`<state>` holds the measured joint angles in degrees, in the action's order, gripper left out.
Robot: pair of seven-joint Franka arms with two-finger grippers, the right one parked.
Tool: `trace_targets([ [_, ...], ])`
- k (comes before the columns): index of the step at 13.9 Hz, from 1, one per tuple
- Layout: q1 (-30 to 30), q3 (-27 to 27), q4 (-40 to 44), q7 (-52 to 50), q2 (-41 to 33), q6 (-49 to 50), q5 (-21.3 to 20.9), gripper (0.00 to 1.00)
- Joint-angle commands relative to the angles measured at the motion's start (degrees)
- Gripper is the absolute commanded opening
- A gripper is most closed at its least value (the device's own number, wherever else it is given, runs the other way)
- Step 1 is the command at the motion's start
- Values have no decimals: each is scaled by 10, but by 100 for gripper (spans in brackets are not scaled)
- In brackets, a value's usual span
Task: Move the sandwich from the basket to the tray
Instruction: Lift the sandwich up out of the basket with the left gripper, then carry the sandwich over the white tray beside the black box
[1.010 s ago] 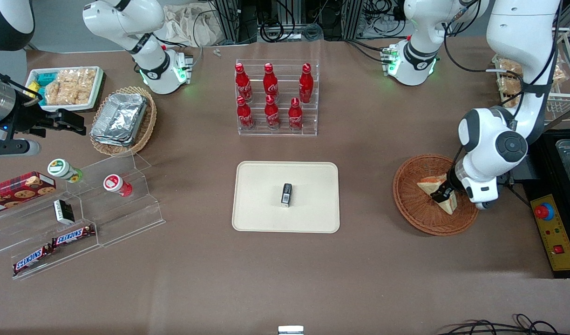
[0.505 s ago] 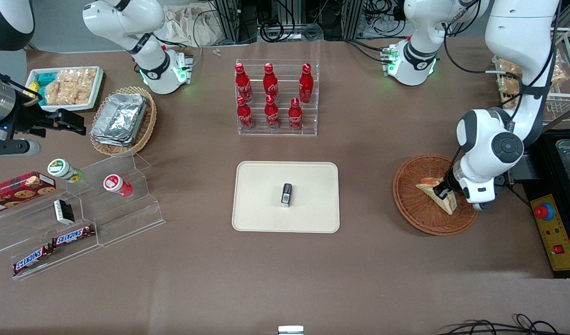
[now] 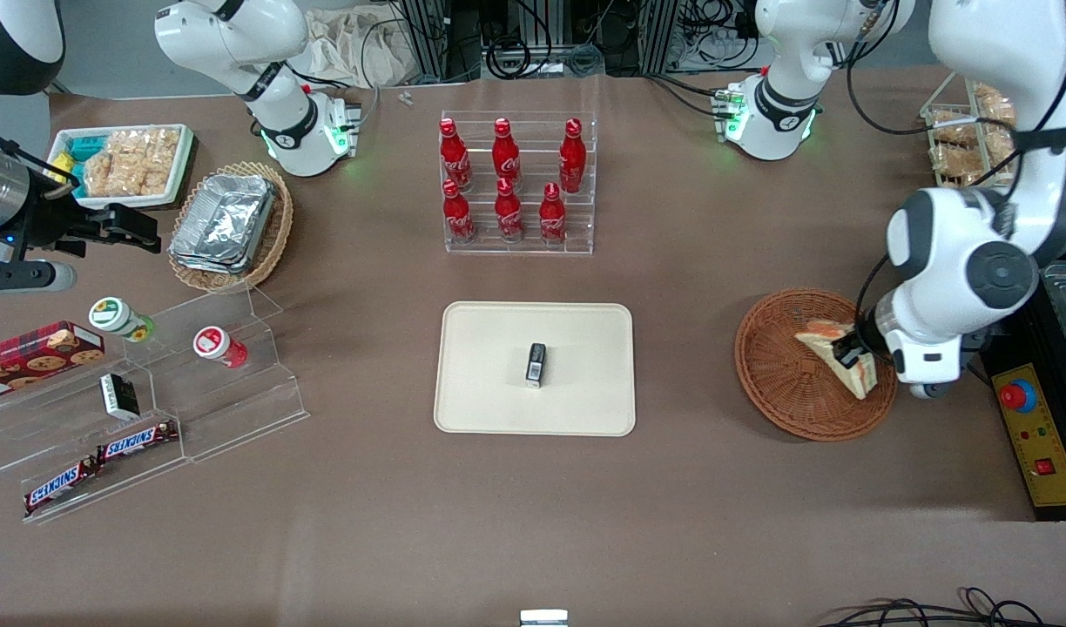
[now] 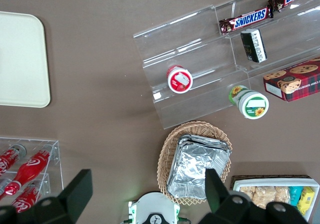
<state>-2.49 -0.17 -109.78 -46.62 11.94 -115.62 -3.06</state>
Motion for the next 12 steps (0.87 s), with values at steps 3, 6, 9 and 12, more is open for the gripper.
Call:
trace_targets([
  [3,-2,-65,230,71,7,251,2,0],
  [6,-2,-169,272,67,23,270,2,0],
  [9,-29,-243,273,51,75,258,-5,0],
  [12,-101,-244,267,44,144,173,-41,0],
])
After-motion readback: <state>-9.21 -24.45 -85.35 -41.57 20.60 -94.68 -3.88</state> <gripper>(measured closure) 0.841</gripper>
